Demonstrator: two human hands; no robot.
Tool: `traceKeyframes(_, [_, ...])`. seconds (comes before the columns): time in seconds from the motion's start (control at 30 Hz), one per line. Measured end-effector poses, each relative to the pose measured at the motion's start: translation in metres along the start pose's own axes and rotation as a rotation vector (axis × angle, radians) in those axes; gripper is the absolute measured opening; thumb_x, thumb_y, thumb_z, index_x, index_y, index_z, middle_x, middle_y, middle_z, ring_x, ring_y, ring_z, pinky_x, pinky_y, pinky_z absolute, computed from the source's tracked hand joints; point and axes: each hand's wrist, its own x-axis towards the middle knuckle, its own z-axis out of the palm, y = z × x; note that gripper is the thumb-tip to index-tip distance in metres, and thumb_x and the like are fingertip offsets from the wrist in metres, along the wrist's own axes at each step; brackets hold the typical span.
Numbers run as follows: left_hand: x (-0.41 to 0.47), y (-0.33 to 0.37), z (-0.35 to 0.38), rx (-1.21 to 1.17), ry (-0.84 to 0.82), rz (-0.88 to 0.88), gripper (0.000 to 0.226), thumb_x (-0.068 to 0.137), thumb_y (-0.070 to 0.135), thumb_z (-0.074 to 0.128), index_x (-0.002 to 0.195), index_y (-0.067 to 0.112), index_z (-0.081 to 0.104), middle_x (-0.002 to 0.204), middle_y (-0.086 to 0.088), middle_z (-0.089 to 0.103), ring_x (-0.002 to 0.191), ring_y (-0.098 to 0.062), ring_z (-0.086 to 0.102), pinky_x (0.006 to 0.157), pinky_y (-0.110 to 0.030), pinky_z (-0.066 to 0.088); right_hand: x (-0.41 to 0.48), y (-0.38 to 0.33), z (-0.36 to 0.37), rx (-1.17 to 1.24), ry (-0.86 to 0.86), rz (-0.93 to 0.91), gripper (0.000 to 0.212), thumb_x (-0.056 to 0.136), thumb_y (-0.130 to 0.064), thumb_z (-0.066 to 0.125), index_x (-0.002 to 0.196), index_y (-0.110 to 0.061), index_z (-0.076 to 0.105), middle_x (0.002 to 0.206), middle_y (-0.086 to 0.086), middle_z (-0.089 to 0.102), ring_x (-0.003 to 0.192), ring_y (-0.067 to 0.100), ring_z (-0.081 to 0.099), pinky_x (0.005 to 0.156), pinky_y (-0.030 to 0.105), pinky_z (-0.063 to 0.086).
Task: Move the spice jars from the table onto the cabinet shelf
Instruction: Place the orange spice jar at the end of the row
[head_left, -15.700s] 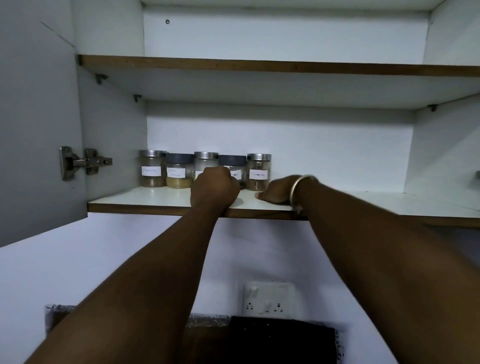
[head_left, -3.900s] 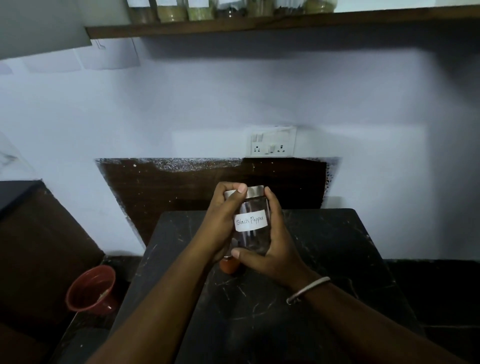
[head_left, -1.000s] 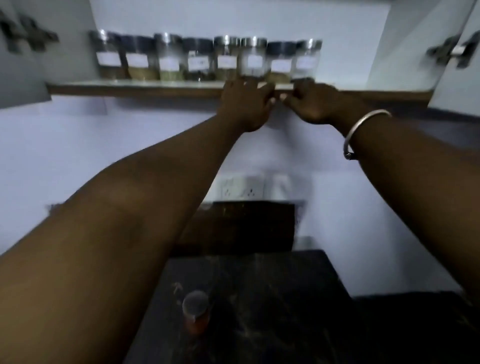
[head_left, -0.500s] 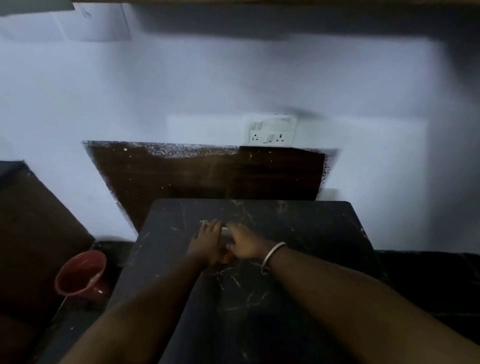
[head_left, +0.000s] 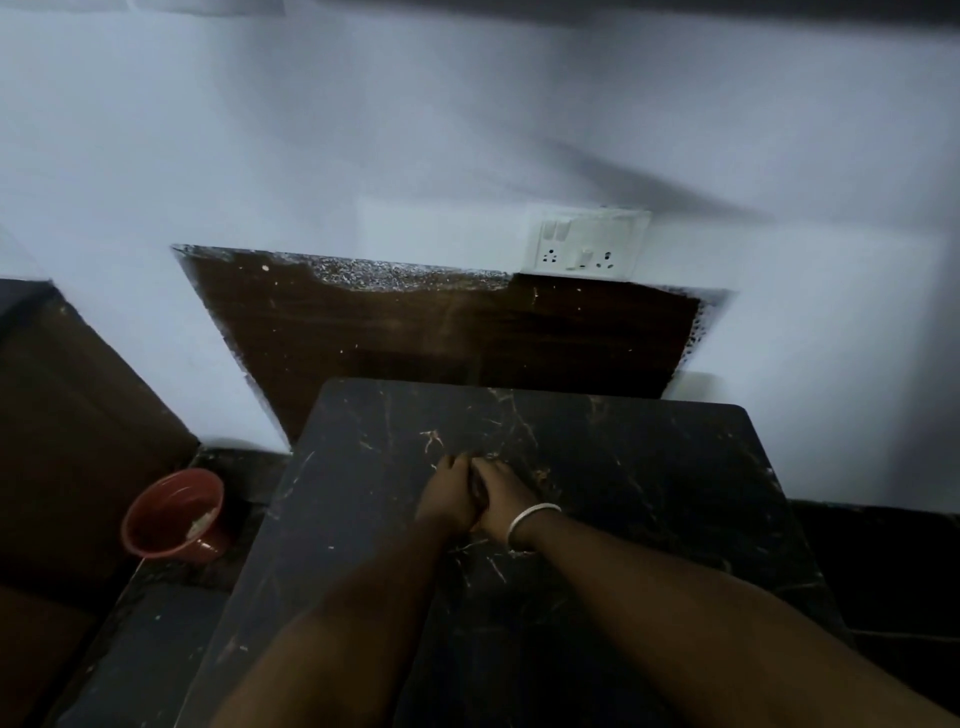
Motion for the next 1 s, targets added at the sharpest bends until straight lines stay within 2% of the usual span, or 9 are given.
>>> traceKeyframes(0.07, [0.000, -0.006, 0.000, -0.047, 0.018, -0.004, 0.065, 0.091, 0.021, 0.075, 0.149, 0.011, 0.047, 0.147, -0.009, 0.045, 0.135, -0.032, 0.048, 0.115, -0.042, 0.040, -0.001, 0.005, -0.007, 0.214, 0.031, 0.099, 0.077, 0.087, -0.013, 0.072, 0.154, -0.025, 0.036, 0.152, 0.006, 0.049, 0.137, 0.027, 0.051, 0.096, 0.024, 0.045])
traceKeyframes(0.13, [-0.001, -0.012, -0.010, -0.188, -0.008, -0.003, 0.065, 0.084, 0.016, 0.082, 0.143, 0.015, 0.055, 0.128, 0.002, 0.048, 0.135, -0.033, 0.046, 0.116, -0.045, 0.039, -0.003, 0.012, -0.018, 0.416, 0.048, 0.206, 0.067, 0.090, -0.010, 0.067, 0.150, -0.025, 0.043, 0.138, 0.004, 0.061, 0.122, 0.023, 0.061, 0.097, 0.034, 0.054])
traceKeyframes(0.2, [-0.002, -0.010, -0.032, -0.457, -0.073, 0.012, 0.061, 0.084, 0.006, 0.079, 0.138, 0.024, 0.060, 0.131, 0.002, 0.052, 0.137, -0.032, 0.049, 0.114, -0.050, 0.044, -0.009, 0.020, -0.033, 0.600, 0.038, 0.247, 0.055, 0.089, -0.006, 0.064, 0.139, -0.024, 0.053, 0.124, 0.003, 0.064, 0.110, 0.020, 0.064, 0.094, 0.041, 0.056])
traceKeyframes(0.37, [-0.016, 0.032, -0.089, -0.935, -0.202, 0.170, 0.077, 0.071, 0.016, 0.078, 0.140, 0.043, 0.056, 0.137, -0.013, 0.062, 0.125, -0.033, 0.064, 0.101, -0.052, 0.055, -0.042, 0.017, -0.073, 0.900, -0.275, 0.086, 0.058, 0.081, -0.012, 0.071, 0.131, -0.038, 0.054, 0.132, -0.001, 0.063, 0.121, 0.021, 0.061, 0.096, 0.040, 0.052])
traceKeyframes(0.5, [-0.036, 0.082, -0.100, -1.151, -0.144, 0.244, 0.068, 0.073, 0.011, 0.069, 0.138, 0.026, 0.055, 0.133, -0.024, 0.057, 0.110, -0.041, 0.061, 0.085, -0.048, 0.057, -0.068, -0.013, -0.086, 0.946, -0.212, -0.095, 0.070, 0.074, -0.022, 0.088, 0.129, -0.048, 0.054, 0.124, 0.002, 0.072, 0.110, 0.031, 0.073, 0.084, 0.041, 0.062])
traceKeyframes(0.6, [-0.055, 0.118, -0.107, -1.204, -0.055, 0.293, 0.049, 0.077, 0.011, 0.055, 0.125, 0.019, 0.059, 0.114, -0.021, 0.057, 0.095, -0.034, 0.058, 0.077, -0.041, 0.052, -0.084, -0.034, -0.091, 0.951, -0.032, -0.225, 0.069, 0.075, -0.030, 0.087, 0.132, -0.044, 0.050, 0.116, 0.010, 0.074, 0.089, 0.042, 0.073, 0.072, 0.050, 0.059])
traceKeyframes(0.73, [-0.077, 0.155, -0.121, -1.133, -0.001, 0.362, 0.039, 0.076, 0.016, 0.054, 0.115, 0.016, 0.060, 0.104, -0.012, 0.060, 0.091, -0.031, 0.058, 0.072, -0.037, 0.050, -0.104, -0.049, -0.107, 0.963, 0.102, -0.262, 0.082, 0.067, -0.036, 0.087, 0.136, -0.032, 0.044, 0.110, 0.011, 0.072, 0.088, 0.056, 0.067, 0.067, 0.048, 0.057])
traceKeyframes(0.87, [-0.095, 0.184, -0.128, -1.078, 0.028, 0.396, 0.033, 0.076, 0.017, 0.053, 0.108, 0.015, 0.061, 0.100, -0.011, 0.061, 0.088, -0.029, 0.059, 0.070, -0.037, 0.051, -0.126, -0.060, -0.122, 0.972, 0.179, -0.331, 0.072, 0.068, -0.034, 0.083, 0.131, -0.033, 0.047, 0.103, 0.002, 0.075, 0.082, 0.036, 0.071, 0.060, 0.038, 0.061])
traceKeyframes(1.0, [-0.106, 0.211, -0.136, -1.068, 0.040, 0.446, 0.030, 0.076, 0.017, 0.054, 0.106, 0.014, 0.061, 0.095, -0.009, 0.064, 0.084, -0.026, 0.062, 0.070, -0.037, 0.052, -0.150, -0.069, -0.147, 0.952, 0.227, -0.378, 0.073, 0.066, -0.037, 0.083, 0.131, -0.035, 0.048, 0.109, 0.007, 0.070, 0.079, 0.026, 0.074, 0.061, 0.034, 0.060])
